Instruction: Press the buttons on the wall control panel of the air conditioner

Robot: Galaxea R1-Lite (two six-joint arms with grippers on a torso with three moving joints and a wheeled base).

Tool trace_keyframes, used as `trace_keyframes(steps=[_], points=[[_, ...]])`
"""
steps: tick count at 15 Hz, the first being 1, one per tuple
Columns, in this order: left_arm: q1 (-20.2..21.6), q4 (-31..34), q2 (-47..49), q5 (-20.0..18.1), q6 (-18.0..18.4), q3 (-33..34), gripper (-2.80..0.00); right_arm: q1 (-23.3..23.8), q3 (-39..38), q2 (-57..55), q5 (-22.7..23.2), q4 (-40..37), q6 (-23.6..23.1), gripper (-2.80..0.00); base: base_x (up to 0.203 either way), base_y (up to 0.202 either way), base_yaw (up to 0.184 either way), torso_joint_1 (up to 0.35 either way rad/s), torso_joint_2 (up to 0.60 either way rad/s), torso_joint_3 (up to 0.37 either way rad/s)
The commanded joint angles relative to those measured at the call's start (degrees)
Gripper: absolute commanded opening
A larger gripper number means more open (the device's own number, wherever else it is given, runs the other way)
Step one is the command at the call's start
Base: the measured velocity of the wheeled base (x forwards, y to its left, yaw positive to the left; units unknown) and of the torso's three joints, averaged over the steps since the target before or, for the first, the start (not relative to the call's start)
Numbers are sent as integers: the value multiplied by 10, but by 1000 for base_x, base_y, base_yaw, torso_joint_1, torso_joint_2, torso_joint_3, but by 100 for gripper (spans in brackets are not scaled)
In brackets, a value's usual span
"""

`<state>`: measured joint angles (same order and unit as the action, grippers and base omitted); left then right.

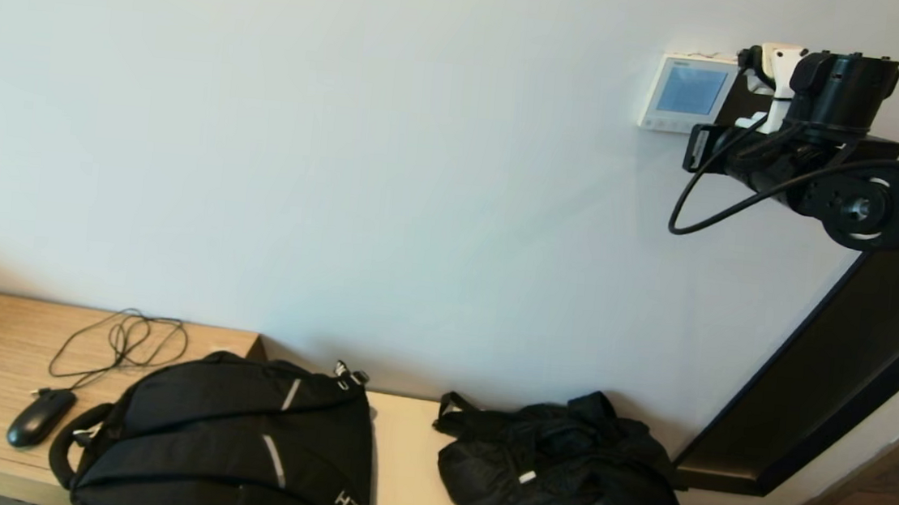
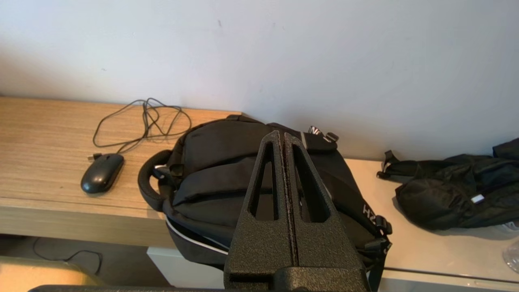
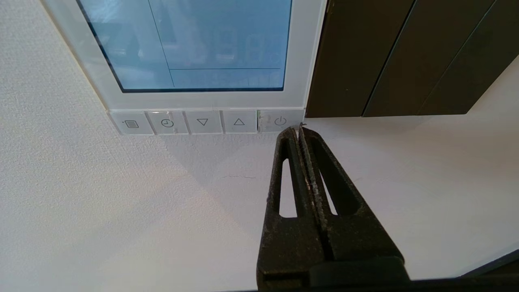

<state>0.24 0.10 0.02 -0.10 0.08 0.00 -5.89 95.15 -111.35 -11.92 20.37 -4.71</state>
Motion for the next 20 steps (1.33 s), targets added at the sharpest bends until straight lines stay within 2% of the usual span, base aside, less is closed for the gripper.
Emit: trace_keyframes(steps=[1, 6, 10, 15, 20], points=[[0, 0, 0, 0, 0, 0, -280, -1, -1, 0, -1, 3, 0, -280, 0, 0, 0, 0, 0, 0], [0, 0, 0, 0, -1, 0, -280, -1, -25, 26, -2, 5, 0, -280, 0, 0, 0, 0, 0, 0], [0, 0, 0, 0, 0, 0, -280, -1, -74, 103, -2, 4, 0, -280, 0, 0, 0, 0, 0, 0], [0, 0, 0, 0, 0, 0, -280, -7, -208, 268, -4, -4, -1, -280, 0, 0, 0, 0, 0, 0], [0, 0, 0, 0, 0, 0, -280, 2, -353, 469, 6, -67, 0, -280, 0, 0, 0, 0, 0, 0]])
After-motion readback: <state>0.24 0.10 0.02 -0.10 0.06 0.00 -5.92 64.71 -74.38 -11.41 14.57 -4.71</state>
